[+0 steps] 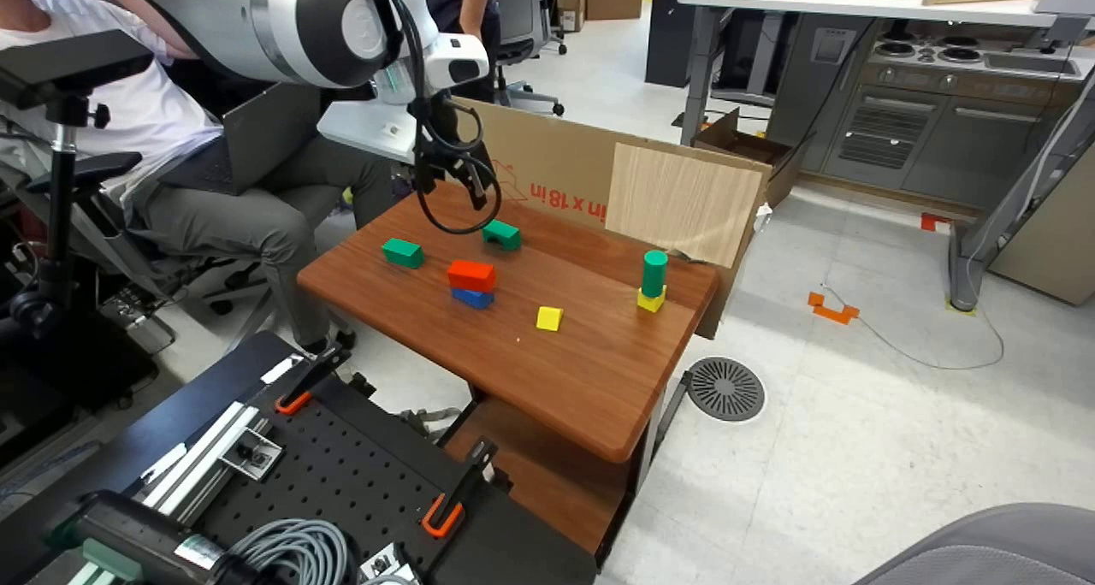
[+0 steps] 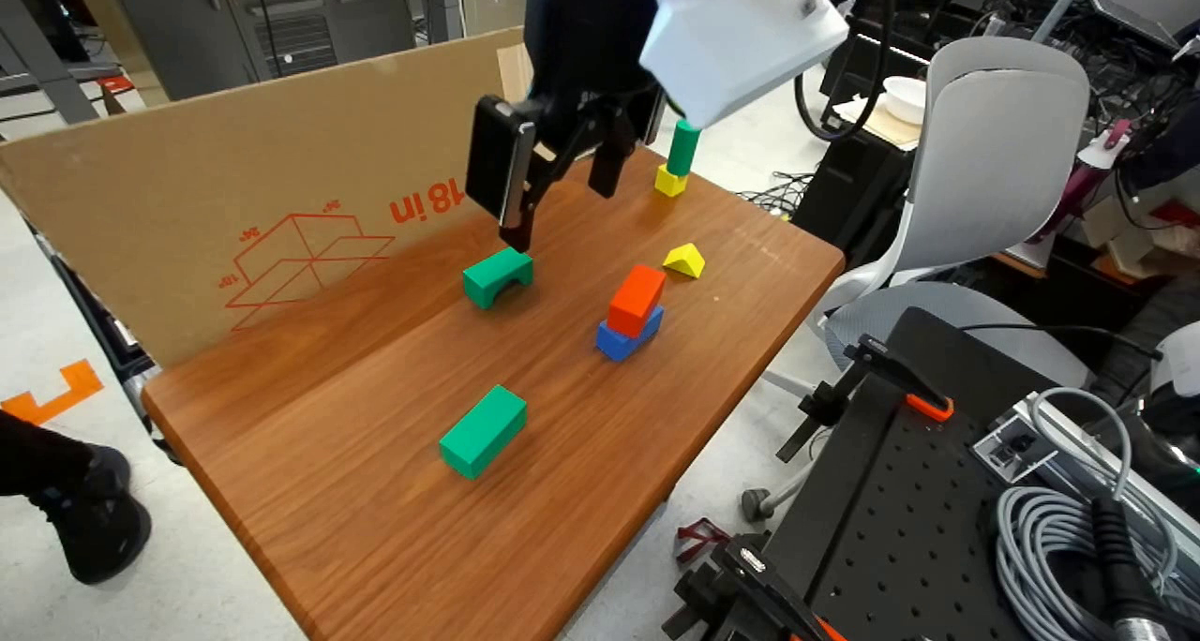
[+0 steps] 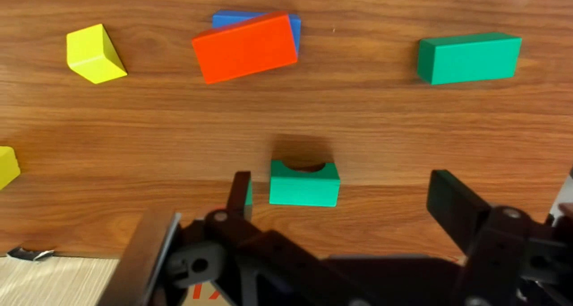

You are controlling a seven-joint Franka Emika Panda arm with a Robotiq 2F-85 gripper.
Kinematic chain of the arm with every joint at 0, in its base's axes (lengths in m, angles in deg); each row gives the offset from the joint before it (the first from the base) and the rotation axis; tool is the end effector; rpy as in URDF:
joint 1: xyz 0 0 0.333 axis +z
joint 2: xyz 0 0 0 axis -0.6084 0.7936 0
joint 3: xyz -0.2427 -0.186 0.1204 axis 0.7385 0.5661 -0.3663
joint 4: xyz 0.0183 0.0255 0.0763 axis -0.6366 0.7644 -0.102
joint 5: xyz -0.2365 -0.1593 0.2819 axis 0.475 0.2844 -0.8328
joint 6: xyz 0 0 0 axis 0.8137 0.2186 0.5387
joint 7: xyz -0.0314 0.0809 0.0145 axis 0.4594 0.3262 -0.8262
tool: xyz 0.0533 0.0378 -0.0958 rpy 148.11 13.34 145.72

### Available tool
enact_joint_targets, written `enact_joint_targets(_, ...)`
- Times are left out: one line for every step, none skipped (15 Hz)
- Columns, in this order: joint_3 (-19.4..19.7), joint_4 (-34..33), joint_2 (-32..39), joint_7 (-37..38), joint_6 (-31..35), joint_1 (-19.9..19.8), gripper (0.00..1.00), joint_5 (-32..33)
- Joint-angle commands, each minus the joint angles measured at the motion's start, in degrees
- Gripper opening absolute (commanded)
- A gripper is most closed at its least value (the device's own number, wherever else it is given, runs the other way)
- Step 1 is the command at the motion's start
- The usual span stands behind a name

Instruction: Move the Green curved block to the right

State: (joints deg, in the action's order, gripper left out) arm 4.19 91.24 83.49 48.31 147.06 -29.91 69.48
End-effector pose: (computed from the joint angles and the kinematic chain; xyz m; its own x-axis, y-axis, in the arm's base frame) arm 0.5689 0.0980 0.2715 0.9852 0.0917 0.1445 0.0912 -0.9958 0.0100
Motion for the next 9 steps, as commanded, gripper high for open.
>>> enact_joint_targets(1.58,-6.02,6.58,2.42,0.58,0.35,1.0,3.01)
enact_joint_targets(1.88,-7.17,7.83,2.55,0.4,0.42,1.0,3.03)
enact_joint_targets(2.01,-8.21,9.04,2.44,0.52,0.36,1.0,2.67)
enact_joint_targets(2.14,-9.21,10.15,2.36,0.56,0.37,1.0,2.4)
enact_joint_targets(2.27,-10.13,11.09,2.21,0.4,0.44,1.0,2.3)
enact_joint_targets(2.23,-11.07,11.99,1.86,0.23,0.4,1.0,2.06)
enact_joint_targets(2.2,-12.08,12.84,1.6,-0.06,0.44,1.0,1.99)
enact_joint_targets(2.15,-12.97,13.6,1.35,-0.24,0.47,1.0,1.96)
enact_joint_targets(2.18,-14.0,14.34,1.2,-0.54,0.55,1.0,2.02)
